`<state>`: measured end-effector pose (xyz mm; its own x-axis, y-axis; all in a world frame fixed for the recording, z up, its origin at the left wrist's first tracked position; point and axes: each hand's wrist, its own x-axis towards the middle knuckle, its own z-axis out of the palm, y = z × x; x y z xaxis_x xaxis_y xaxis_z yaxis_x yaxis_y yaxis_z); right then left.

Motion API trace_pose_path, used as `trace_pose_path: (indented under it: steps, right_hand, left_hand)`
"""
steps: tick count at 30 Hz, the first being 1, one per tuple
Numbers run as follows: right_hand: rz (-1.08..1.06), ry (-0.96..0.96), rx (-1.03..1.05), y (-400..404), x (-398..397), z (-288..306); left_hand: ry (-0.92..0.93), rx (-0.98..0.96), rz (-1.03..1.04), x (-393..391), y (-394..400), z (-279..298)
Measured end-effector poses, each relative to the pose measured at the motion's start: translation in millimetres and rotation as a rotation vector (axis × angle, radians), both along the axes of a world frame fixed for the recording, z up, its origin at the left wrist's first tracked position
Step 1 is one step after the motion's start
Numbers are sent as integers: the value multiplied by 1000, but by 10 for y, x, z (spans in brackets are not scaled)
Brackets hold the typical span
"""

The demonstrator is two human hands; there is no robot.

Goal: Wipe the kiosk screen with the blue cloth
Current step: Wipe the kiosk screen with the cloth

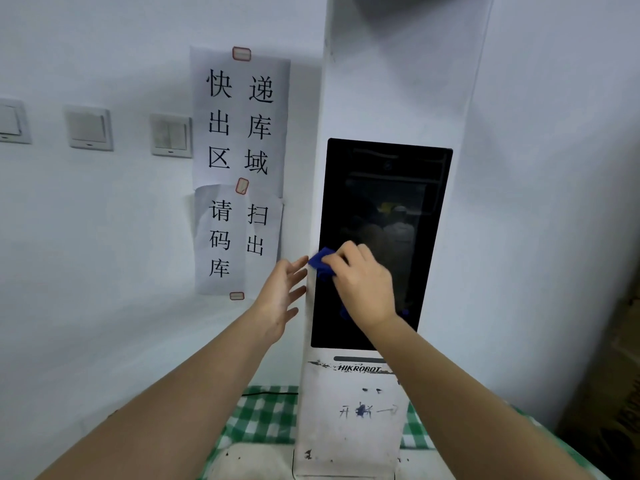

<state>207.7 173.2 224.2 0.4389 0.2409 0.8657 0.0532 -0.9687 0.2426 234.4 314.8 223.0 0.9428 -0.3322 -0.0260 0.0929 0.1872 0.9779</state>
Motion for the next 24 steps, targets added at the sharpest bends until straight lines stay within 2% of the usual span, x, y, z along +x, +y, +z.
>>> trace_pose_path:
  steps: [3, 5, 12, 20, 24]
  right_hand:
    - [20, 96, -183, -69, -33, -162]
    - [11, 125, -228, -200, -83, -195]
    - [-9, -8, 67, -147, -88, -44]
    - [25, 147, -169, -117, -46, -387]
    - [-6, 73, -98, -221, -81, -244]
  left_hand:
    - [-20, 0, 31, -20, -24, 6]
    - [-22, 0, 44, -39, -41, 12]
    - [16, -6, 36, -76, -42, -11]
    - [31, 0, 37, -63, -23, -86]
    - [61, 23, 19, -66, 0, -123]
